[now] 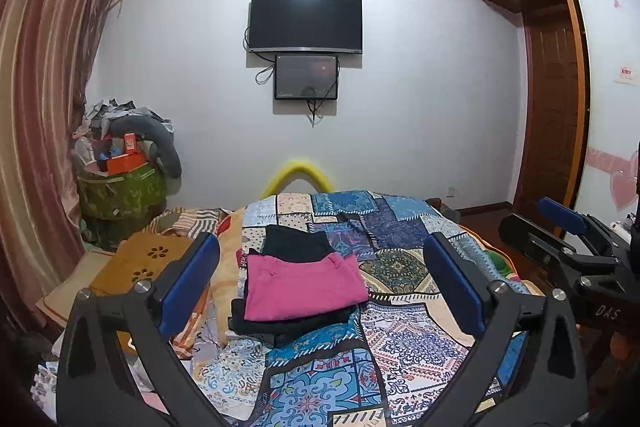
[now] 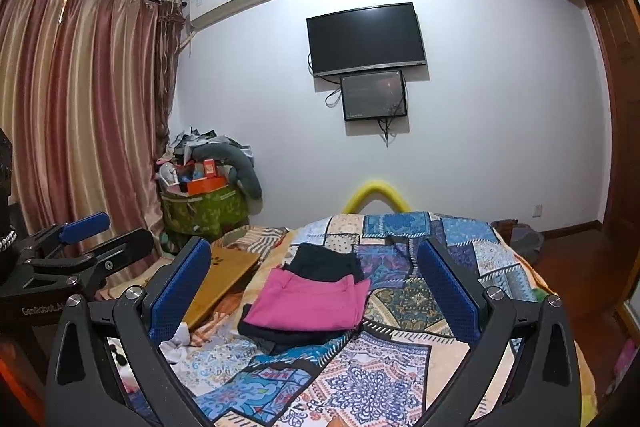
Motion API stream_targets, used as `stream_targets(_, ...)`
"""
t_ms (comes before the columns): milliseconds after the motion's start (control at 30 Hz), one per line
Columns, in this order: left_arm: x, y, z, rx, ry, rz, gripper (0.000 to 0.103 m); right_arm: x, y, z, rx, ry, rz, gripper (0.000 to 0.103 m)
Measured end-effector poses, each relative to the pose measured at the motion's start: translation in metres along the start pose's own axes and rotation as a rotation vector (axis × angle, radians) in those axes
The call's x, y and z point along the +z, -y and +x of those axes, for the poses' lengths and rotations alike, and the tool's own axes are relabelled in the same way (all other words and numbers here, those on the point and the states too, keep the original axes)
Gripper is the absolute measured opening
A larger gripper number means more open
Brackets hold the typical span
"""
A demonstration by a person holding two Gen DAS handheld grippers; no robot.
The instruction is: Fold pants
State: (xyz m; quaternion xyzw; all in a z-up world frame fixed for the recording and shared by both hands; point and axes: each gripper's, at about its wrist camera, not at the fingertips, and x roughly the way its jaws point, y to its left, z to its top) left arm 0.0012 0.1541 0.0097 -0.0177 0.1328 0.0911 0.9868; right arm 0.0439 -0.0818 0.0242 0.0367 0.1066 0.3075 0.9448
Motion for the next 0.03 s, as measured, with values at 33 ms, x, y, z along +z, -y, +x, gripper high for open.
stream_targets(33,-0.0007,-0.0004,0.0015,0.0,-0.004,0.0,0.103,-0.0002,-0.0003,0.0002,0.0,-0.001,0.001,0.102)
